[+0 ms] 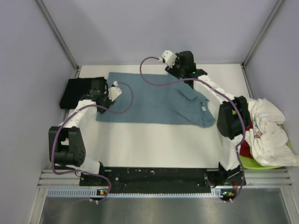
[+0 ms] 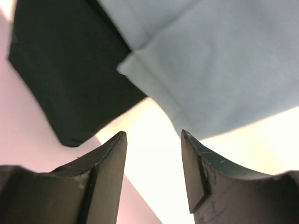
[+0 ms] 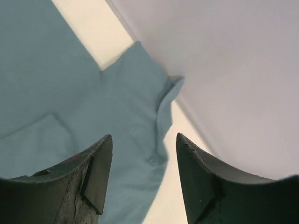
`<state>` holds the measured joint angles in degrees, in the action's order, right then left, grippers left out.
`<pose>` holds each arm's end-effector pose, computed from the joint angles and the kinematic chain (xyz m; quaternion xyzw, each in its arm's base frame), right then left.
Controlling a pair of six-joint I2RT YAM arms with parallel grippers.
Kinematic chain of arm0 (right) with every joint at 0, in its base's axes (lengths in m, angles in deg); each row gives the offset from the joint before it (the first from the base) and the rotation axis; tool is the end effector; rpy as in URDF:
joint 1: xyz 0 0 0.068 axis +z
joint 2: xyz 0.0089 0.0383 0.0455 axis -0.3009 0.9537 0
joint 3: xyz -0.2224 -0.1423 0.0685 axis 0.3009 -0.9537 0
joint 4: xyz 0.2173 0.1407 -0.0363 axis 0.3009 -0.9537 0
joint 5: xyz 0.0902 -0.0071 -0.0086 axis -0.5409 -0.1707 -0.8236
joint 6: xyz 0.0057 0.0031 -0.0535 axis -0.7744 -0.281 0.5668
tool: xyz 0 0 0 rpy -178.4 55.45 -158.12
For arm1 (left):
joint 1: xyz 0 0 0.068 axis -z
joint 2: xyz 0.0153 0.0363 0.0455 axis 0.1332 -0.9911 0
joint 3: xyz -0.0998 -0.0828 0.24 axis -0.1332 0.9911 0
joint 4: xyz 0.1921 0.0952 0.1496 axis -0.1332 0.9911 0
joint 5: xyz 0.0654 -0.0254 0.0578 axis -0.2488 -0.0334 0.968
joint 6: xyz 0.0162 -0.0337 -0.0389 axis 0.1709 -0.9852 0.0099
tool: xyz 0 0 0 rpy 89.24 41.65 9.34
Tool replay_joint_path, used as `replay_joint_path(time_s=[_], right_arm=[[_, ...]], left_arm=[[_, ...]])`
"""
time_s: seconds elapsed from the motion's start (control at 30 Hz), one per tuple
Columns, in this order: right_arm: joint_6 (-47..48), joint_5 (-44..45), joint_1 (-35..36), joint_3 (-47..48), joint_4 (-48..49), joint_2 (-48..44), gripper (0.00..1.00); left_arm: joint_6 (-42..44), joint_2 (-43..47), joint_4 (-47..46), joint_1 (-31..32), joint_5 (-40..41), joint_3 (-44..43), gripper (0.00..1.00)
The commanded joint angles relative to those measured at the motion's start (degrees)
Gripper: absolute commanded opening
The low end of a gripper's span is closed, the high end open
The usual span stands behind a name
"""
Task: Fold and stack the t-shirts
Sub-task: Fold the flattened tshirt in 1/3 of the way
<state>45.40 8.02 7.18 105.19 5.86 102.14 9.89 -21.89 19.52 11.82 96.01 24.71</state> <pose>0.4471 0.2014 0.2780 -0.4776 0.6979 -0.1504 0.5120 0.3230 -0.0183 0.2469 0.3605 0.8705 0.1751 0.2858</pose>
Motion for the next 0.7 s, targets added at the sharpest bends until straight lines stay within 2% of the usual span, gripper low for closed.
replay_joint_path(time_s=[0.0,0.13,0.23,0.3,0.4,0.5,0.6,0.67], right_arm=[[-28.32,-4.79,-1.22,-1.58,-19.78,-11.88,0.55],[-45.29,-5.49,-3.76,-11.33,-22.26,-18.12,0.55],[-56.11,-8.47,-8.68,-16.88,-22.7,-20.76,0.57],[-57.98,-11.63,-11.58,-19.78,-21.3,-20.77,0.57],[-53.6,-12.96,-12.38,-21.2,-20.85,-19.63,0.56],[-61.38,-19.7,-16.49,-20.06,-20.77,-16.83,0.55],[-73.25,-24.55,-20.29,-20.66,-18.5,-13.57,0.49],[-77.74,-26.67,-20.2,-23.03,-14.28,-12.25,0.48]], left_arm=[[5.5,1.68,4.05,-0.03,-6.33,6.43,0.53],[8.06,0.89,3.96,0.23,-6.78,9.16,0.53],[9.03,-0.25,1.77,0.23,-6.25,10.57,0.54],[9.12,-1.48,0.28,0.23,-5.73,11.19,0.54],[9.64,-3.32,-2.71,0.32,-1.7,11.98,0.55],[11.05,-4.38,-5.7,0.32,1.39,13.21,0.54],[10.44,-5.17,-6.06,0.32,0.87,13.65,0.46],[10.26,-5.53,-5.8,0.49,-0.01,13.74,0.3]])
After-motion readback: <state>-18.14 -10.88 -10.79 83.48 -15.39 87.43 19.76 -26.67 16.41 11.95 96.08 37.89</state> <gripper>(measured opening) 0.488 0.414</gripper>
